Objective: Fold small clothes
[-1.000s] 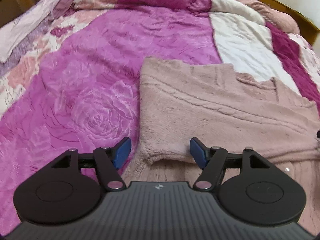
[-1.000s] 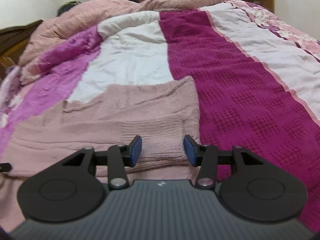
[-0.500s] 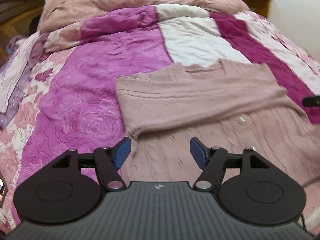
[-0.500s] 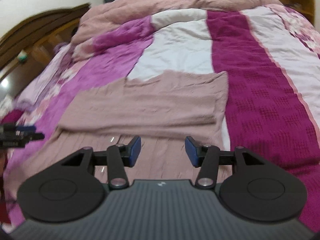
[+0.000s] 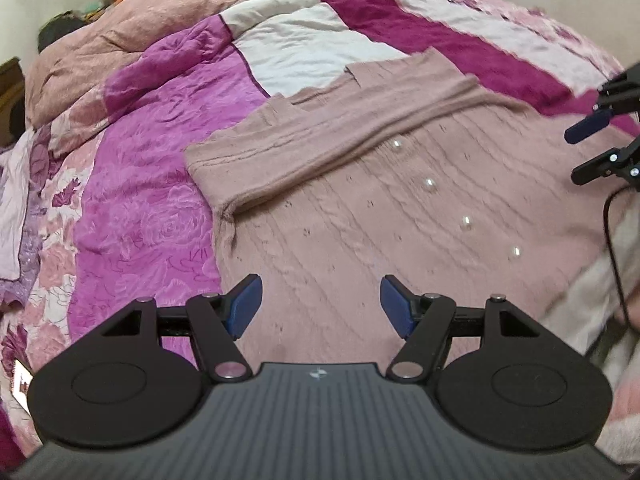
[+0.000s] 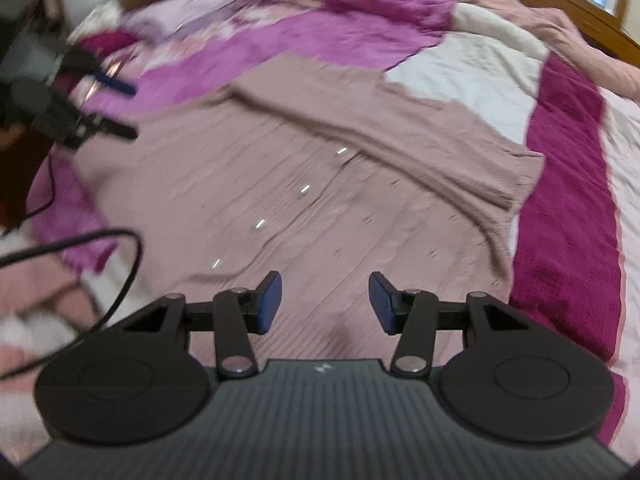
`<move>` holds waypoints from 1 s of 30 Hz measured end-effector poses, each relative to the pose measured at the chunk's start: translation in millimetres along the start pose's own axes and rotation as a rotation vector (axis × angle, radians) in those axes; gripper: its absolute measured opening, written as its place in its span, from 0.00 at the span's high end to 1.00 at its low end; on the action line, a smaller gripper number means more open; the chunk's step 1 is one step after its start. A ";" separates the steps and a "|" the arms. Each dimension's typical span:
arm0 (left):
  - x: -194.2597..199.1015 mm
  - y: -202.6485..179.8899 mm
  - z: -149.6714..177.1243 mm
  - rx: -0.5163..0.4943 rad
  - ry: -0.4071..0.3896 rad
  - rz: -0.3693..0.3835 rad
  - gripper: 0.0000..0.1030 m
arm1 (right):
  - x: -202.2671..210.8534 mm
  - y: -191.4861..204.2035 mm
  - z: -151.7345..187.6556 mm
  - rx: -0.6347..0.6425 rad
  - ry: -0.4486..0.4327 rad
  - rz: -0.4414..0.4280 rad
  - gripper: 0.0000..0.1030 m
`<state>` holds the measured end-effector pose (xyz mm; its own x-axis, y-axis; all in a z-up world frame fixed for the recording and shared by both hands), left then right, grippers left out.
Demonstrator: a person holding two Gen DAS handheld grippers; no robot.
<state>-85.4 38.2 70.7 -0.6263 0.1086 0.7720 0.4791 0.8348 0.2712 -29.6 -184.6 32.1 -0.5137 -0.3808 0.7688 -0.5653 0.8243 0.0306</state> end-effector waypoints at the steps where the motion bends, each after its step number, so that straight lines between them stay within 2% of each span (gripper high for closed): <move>1: 1.4 -2.5 2.9 -0.005 0.008 0.009 0.30 | 1.2 5.9 4.0 0.029 0.013 0.000 0.50; 10: 22.1 -34.7 20.3 -0.111 0.020 0.116 0.26 | 12.1 39.7 31.1 0.204 0.086 -0.031 0.50; 14: 21.4 -55.4 29.0 -0.209 0.042 0.179 0.26 | 4.7 43.9 39.4 0.252 0.128 -0.028 0.51; 19: 0.7 -64.3 40.7 -0.281 0.104 0.132 0.26 | -11.3 32.4 37.8 0.203 0.136 0.032 0.51; 22: -7.1 -58.9 38.2 -0.278 0.101 0.086 0.26 | -13.3 24.4 30.7 0.160 0.105 0.056 0.51; 26: -17.3 -44.5 28.9 -0.194 0.084 0.082 0.26 | -14.7 11.7 22.8 0.108 0.062 0.098 0.51; 30: -26.3 -37.1 25.3 -0.131 0.080 0.080 0.26 | -18.7 3.3 27.6 0.089 0.098 0.103 0.51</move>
Point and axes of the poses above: each gripper's, at about its wrist camera, not at the fingertips, and x roughly against the way its jaws point, y to its left, z to its underside, the point moved 7 cm from there along -x, roughly the way its jaws point, and after that the axes turned 6 degrees about -x, right-handed, at the moved point
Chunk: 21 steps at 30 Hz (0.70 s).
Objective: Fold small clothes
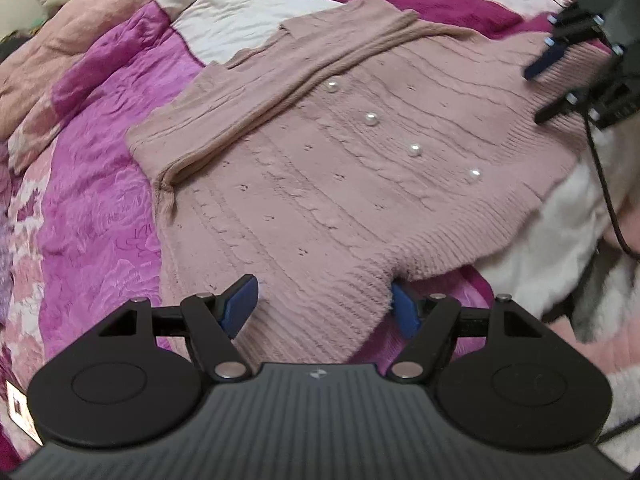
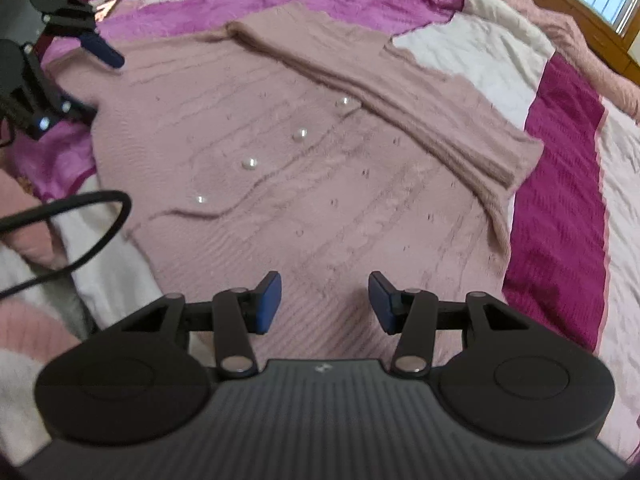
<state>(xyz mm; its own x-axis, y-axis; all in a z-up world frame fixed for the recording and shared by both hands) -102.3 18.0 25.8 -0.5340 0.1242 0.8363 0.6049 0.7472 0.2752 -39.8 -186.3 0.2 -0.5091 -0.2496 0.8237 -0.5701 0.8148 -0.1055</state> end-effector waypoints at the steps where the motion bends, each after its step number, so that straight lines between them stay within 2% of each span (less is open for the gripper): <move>1: -0.9 0.9 -1.1 0.012 -0.004 -0.001 0.26 | 0.6 0.2 2.0 0.004 0.004 -0.001 0.51; 6: 0.3 4.5 -4.8 0.058 -0.052 -0.026 0.26 | 17.0 12.4 11.5 0.057 0.011 -0.064 0.51; 8: -1.1 8.8 -6.5 0.091 -0.057 -0.036 0.26 | 20.8 18.4 17.5 0.080 0.036 -0.103 0.51; 11: -5.5 13.9 -5.7 0.132 -0.047 -0.042 0.26 | 17.1 24.0 23.1 0.122 0.060 -0.108 0.51; 14: -8.6 16.2 -2.6 0.155 -0.034 -0.045 0.26 | 7.2 28.2 25.7 0.163 0.068 -0.070 0.50; 16: -8.3 15.8 0.2 0.158 -0.031 -0.047 0.26 | 4.1 29.4 22.5 0.183 0.044 -0.033 0.50; 19: -7.7 15.1 3.9 0.158 -0.030 -0.051 0.26 | -2.6 26.8 15.9 0.235 0.007 0.075 0.50; 21: -7.8 14.6 6.1 0.157 -0.029 -0.057 0.26 | -6.3 23.4 13.8 0.252 0.009 0.109 0.50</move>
Point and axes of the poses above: each gripper's, at about its wrist camera, not at the fingertips, and x roughly against the way its jaws point, y to its left, z to its underside, the point moved 7 cm from there along -x, roughly the way its jaws point, and after that the axes turned 6 degrees about -x, right-handed, at the moved point
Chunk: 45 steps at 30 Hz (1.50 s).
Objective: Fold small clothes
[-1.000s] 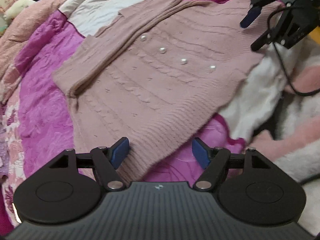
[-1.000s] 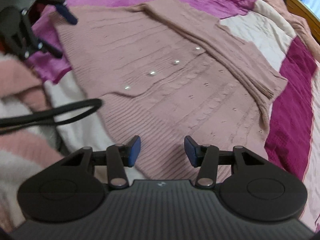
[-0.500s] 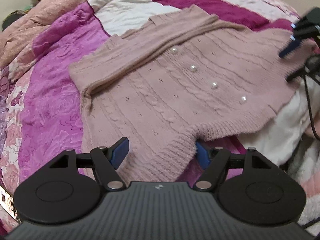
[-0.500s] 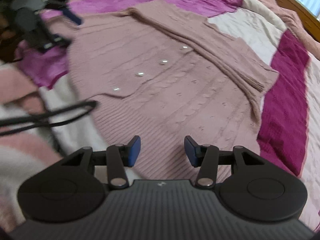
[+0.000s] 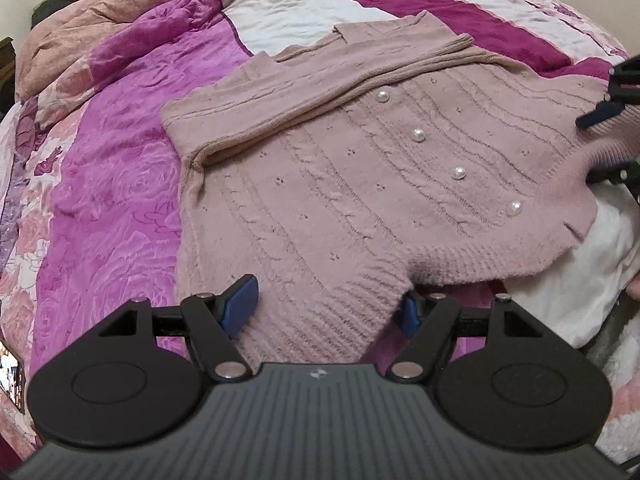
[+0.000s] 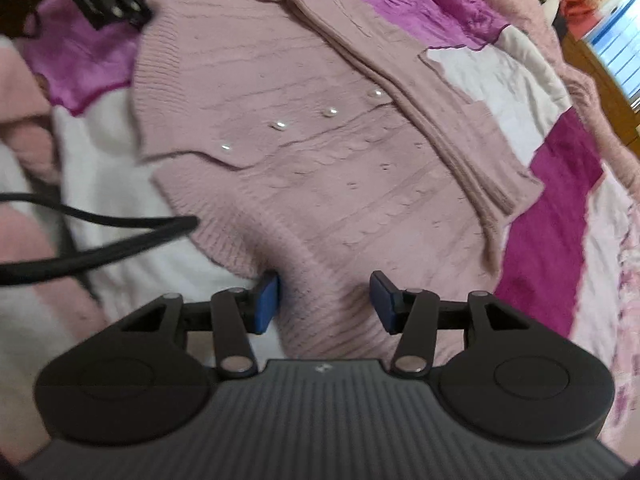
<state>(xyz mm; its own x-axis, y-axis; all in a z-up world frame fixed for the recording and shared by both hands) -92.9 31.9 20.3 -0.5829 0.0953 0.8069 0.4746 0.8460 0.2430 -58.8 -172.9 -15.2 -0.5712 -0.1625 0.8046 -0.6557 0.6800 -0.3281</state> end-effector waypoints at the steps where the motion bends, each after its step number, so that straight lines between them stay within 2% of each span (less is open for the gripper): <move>1: 0.1 -0.4 0.8 0.000 0.000 -0.003 0.26 | -0.5 -1.6 -0.1 -0.001 0.006 -0.005 0.50; 5: -2.1 -3.5 2.4 -0.021 0.000 -0.019 0.26 | 4.4 -0.8 3.8 0.028 0.021 -0.038 0.50; 7: -8.6 -3.8 4.4 -0.012 0.031 -0.023 0.26 | 4.0 -0.8 5.8 0.036 0.017 -0.027 0.50; 12: -18.0 -11.2 6.1 -0.056 0.041 -0.067 0.27 | -7.2 -8.4 5.4 -0.049 0.002 -0.003 0.51; 13: -17.2 -12.9 6.1 -0.062 0.027 -0.077 0.32 | -8.5 -10.5 4.9 -0.067 -0.007 0.002 0.51; 14: -15.7 -13.6 5.4 -0.068 0.011 -0.079 0.45 | -8.1 -11.4 4.8 -0.076 -0.016 0.007 0.53; 15: -13.9 -14.1 4.6 -0.070 -0.006 -0.079 0.54 | -6.8 -12.4 4.1 -0.082 -0.030 0.015 0.64; 16: -10.9 -14.4 3.5 -0.066 -0.025 -0.083 0.68 | -5.3 -13.9 2.9 -0.084 -0.045 0.031 0.78; 17: -8.3 -13.8 1.7 -0.059 -0.040 -0.087 0.82 | -3.4 -15.6 2.0 -0.088 -0.059 0.044 0.84; 19: -3.7 -12.1 -2.2 -0.024 -0.067 -0.058 0.89 | 0.4 -21.2 -0.9 -0.118 -0.096 0.050 0.86; 25: 9.4 -0.1 -21.5 0.080 -0.151 -0.056 0.91 | 6.0 -42.3 -14.0 -0.203 -0.193 0.108 0.87; 30: 17.6 12.7 -48.5 0.136 -0.236 -0.104 0.91 | 7.4 -70.2 -35.8 -0.277 -0.291 0.191 0.87; 40: 2.6 57.9 -108.0 0.252 -0.340 -0.211 0.92 | -7.8 -114.1 -80.0 -0.370 -0.425 0.318 0.87; 45: -8.0 79.0 -135.5 0.312 -0.373 -0.220 0.92 | -12.3 -134.2 -99.3 -0.399 -0.472 0.363 0.87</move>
Point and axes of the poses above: each gripper's, at about its wrist camera, not at the fingertips, and x roughly against the way its jaws point, y to its left, z to its underside, the point moved 7 cm from there along -x, roughly the way its jaws point, and after that the axes turned 6 degrees about -x, right-handed, at the moved point
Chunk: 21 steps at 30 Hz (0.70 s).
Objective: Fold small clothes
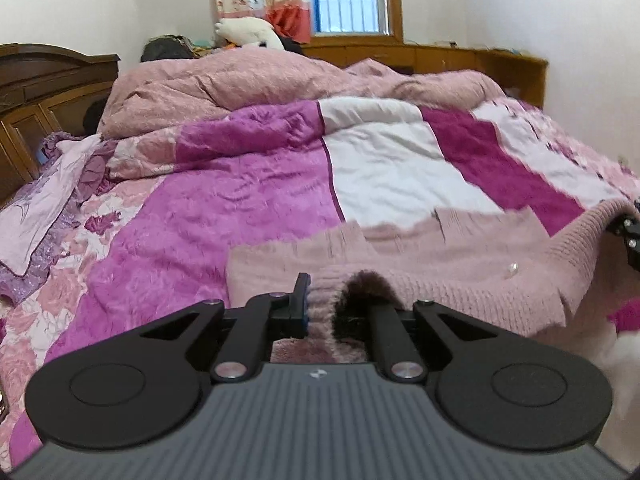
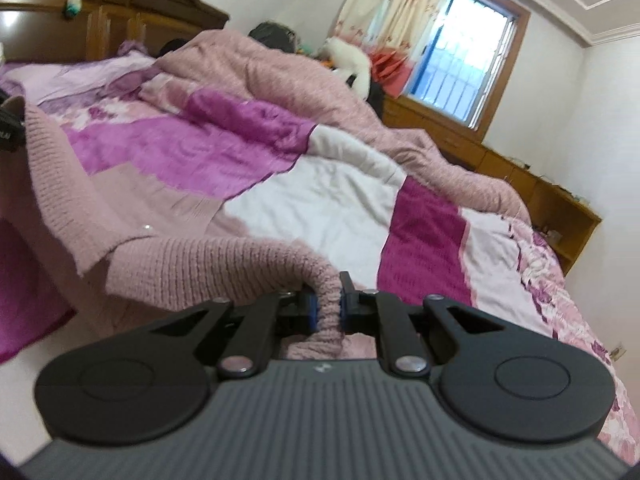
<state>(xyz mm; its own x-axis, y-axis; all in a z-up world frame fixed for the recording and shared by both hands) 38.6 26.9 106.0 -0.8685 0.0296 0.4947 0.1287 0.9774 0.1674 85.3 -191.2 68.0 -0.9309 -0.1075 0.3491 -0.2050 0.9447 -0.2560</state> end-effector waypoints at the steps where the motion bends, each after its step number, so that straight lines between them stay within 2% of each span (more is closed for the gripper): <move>1: -4.5 1.0 -6.7 0.004 -0.012 -0.003 0.92 | -3.5 -1.6 -3.3 -0.006 -0.007 0.005 0.87; 6: -29.5 3.7 -45.2 0.003 -0.070 -0.029 0.92 | -28.1 -8.4 -20.7 -0.049 -0.035 0.030 0.87; 10: -65.2 7.3 -63.7 0.024 -0.060 -0.039 0.92 | -55.2 -14.4 -28.0 -0.074 -0.032 0.063 0.87; 16: -139.1 18.7 -53.7 0.095 0.031 -0.041 0.92 | -110.0 -13.6 -15.4 -0.064 0.028 0.084 0.87; 21: -197.0 28.3 -26.1 0.159 0.132 -0.038 0.92 | -151.6 -4.5 7.1 -0.039 0.100 0.079 0.87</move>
<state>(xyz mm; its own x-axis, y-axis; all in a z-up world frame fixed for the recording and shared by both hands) 225.9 43.2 35.6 -0.7997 -0.0249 0.5999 0.0110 0.9984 0.0561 225.2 -181.3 9.8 -0.9084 -0.0026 0.4181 -0.1186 0.9605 -0.2516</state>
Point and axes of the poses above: each gripper's, at about its wrist camera, not at the fingertips, and x roughly against the way its jaws point, y to its left, z to its underside, the point moved 7 cm from there along -x, roughly the way its jaws point, and after that the axes turned 6 degrees about -x, right-handed, at the moved point
